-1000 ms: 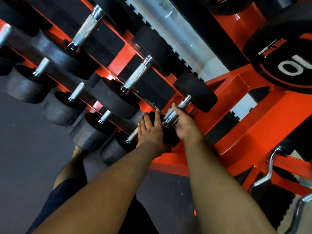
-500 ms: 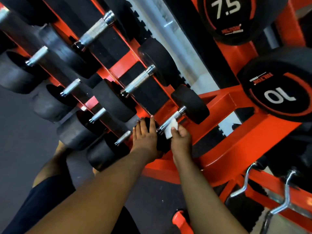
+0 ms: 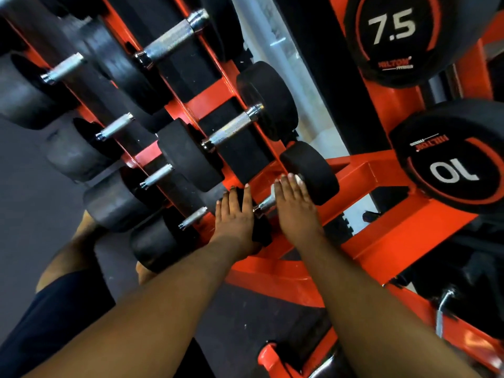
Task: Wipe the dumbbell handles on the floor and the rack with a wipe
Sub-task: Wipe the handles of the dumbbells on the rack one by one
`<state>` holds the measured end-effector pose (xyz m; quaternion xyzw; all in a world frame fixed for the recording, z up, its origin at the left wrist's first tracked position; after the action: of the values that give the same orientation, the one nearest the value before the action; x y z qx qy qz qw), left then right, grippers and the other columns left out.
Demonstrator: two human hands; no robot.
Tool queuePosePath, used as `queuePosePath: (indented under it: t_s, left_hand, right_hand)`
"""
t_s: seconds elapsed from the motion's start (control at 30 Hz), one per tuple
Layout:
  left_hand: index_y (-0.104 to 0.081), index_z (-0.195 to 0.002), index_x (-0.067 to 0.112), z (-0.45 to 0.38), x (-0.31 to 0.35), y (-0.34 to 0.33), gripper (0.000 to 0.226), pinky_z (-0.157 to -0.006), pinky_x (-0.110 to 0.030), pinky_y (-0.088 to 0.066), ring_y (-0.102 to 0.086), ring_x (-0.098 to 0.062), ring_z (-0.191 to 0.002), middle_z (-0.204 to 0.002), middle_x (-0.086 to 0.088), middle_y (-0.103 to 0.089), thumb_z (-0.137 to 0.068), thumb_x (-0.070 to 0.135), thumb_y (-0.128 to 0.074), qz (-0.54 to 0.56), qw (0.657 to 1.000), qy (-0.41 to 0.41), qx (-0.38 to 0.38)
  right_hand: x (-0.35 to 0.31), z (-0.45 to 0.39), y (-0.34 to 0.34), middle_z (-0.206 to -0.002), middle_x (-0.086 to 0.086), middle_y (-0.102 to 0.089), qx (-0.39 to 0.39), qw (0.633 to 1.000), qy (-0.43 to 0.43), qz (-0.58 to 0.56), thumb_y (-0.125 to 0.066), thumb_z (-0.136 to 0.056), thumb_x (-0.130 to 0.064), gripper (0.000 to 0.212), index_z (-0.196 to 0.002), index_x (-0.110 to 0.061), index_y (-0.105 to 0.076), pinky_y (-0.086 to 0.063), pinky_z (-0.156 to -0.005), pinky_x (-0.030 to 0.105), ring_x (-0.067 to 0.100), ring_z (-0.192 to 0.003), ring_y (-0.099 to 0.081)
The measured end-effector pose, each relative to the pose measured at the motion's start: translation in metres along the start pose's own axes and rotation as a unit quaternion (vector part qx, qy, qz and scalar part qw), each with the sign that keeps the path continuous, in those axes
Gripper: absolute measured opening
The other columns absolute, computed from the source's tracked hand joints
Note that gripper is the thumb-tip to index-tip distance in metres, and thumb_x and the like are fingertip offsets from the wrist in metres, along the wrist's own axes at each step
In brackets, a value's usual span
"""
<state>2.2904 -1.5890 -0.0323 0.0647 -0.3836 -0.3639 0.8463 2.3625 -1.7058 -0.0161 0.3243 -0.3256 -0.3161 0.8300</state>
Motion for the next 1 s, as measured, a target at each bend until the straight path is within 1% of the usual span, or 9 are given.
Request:
queuePosePath:
  t_s: [0.13,0.3,0.47,0.63,0.7,0.77,0.87,0.93,1.0]
  left_hand:
    - [0.018,-0.159,0.015,0.0,-0.002,-0.001,0.144,-0.125,-0.049,0.009,0.012,-0.038,-0.155,-0.166,-0.022,0.01,-0.067,0.047,-0.088,0.016,1.0,-0.004,0.0]
    - [0.019,-0.159,0.015,-0.001,0.0,0.0,0.146,-0.126,-0.049,0.009,0.014,-0.037,-0.155,-0.166,-0.021,0.013,-0.067,0.044,-0.091,0.001,1.0,0.003,-0.01]
    - [0.017,-0.159,0.014,-0.001,0.001,-0.001,0.144,-0.125,-0.048,0.01,0.014,-0.038,-0.155,-0.165,-0.023,0.013,-0.067,0.049,-0.088,-0.016,1.0,0.004,-0.004]
    - [0.018,-0.159,0.015,-0.001,0.003,-0.001,0.144,-0.125,-0.049,0.009,0.016,-0.039,-0.154,-0.165,-0.024,0.016,-0.068,0.047,-0.089,-0.028,0.999,0.006,-0.018]
    - [0.016,-0.16,0.016,-0.002,0.002,-0.002,0.144,-0.124,-0.048,0.01,0.016,-0.039,-0.154,-0.165,-0.024,0.016,-0.068,0.048,-0.089,-0.026,0.999,0.005,-0.018]
    - [0.015,-0.16,0.018,-0.003,0.001,-0.003,0.143,-0.124,-0.048,0.011,0.016,-0.039,-0.154,-0.165,-0.024,0.016,-0.067,0.051,-0.088,-0.024,1.0,0.002,-0.016]
    - [0.014,-0.16,0.02,-0.004,-0.001,-0.003,0.14,-0.125,-0.048,0.011,0.017,-0.039,-0.154,-0.165,-0.023,0.017,-0.068,0.054,-0.086,-0.024,1.0,-0.003,-0.018]
    - [0.013,-0.16,0.02,-0.004,0.0,-0.003,0.137,-0.125,-0.048,0.011,0.017,-0.04,-0.154,-0.164,-0.024,0.018,-0.07,0.055,-0.084,-0.022,1.0,-0.006,-0.022]
    - [0.013,-0.161,0.021,-0.004,0.001,-0.002,0.134,-0.125,-0.049,0.01,0.017,-0.04,-0.154,-0.164,-0.025,0.018,-0.071,0.051,-0.082,-0.02,0.999,-0.005,-0.03]
  right_hand:
    - [-0.047,0.016,-0.004,-0.145,0.017,-0.055,0.01,0.991,0.128,-0.031,-0.027,-0.085,-0.016,0.062,-0.137,-0.004,-0.058,-0.03,-0.118,0.049,0.033,-0.141,-0.045]
    - [-0.006,0.002,0.005,-0.156,0.016,-0.04,-0.011,1.0,-0.017,-0.011,-0.022,-0.091,-0.016,0.063,-0.148,-0.005,-0.045,-0.013,-0.124,0.047,0.032,-0.151,-0.027]
    - [-0.043,0.013,-0.001,-0.139,0.014,-0.059,0.012,0.992,0.118,-0.041,-0.025,-0.088,-0.017,0.059,-0.134,-0.008,-0.061,-0.028,-0.119,0.047,0.032,-0.139,-0.047]
    - [-0.008,-0.003,0.006,-0.149,0.017,-0.047,-0.029,0.999,-0.012,0.03,-0.029,-0.095,-0.016,0.054,-0.144,-0.004,-0.047,-0.015,-0.125,0.048,0.033,-0.149,-0.031]
    - [-0.03,-0.004,0.002,-0.144,0.015,-0.052,-0.022,0.999,0.039,0.026,-0.027,-0.094,-0.017,0.054,-0.14,-0.006,-0.053,-0.014,-0.126,0.047,0.032,-0.146,-0.034]
    - [-0.05,-0.001,0.004,-0.132,0.015,-0.062,-0.013,0.993,0.113,-0.001,-0.026,-0.091,-0.016,0.054,-0.129,-0.006,-0.063,-0.023,-0.124,0.044,0.03,-0.136,-0.049]
    - [-0.057,0.003,0.009,-0.119,0.017,-0.071,0.009,0.982,0.167,-0.084,-0.053,-0.085,-0.006,0.037,-0.116,-0.001,-0.071,-0.037,-0.115,0.043,0.031,-0.123,-0.062]
    - [-0.051,0.009,0.013,-0.134,0.014,-0.064,0.003,0.982,0.139,-0.131,-0.053,-0.089,-0.004,0.042,-0.13,-0.002,-0.063,-0.033,-0.118,0.04,0.029,-0.135,-0.052]
    - [-0.051,0.02,0.008,-0.155,0.008,-0.045,-0.036,0.982,0.102,-0.158,-0.041,-0.101,-0.008,0.048,-0.148,-0.01,-0.047,-0.023,-0.122,0.035,0.024,-0.15,-0.03]
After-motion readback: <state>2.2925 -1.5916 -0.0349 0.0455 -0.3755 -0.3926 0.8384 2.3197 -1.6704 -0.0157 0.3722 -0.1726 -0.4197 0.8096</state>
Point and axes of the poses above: each hand's wrist, its own z-axis away from the middle knuckle, its own y-axis out of the back of the hand, x = y × z, the point moved 9 cm from there along -z, towards the middle knuckle
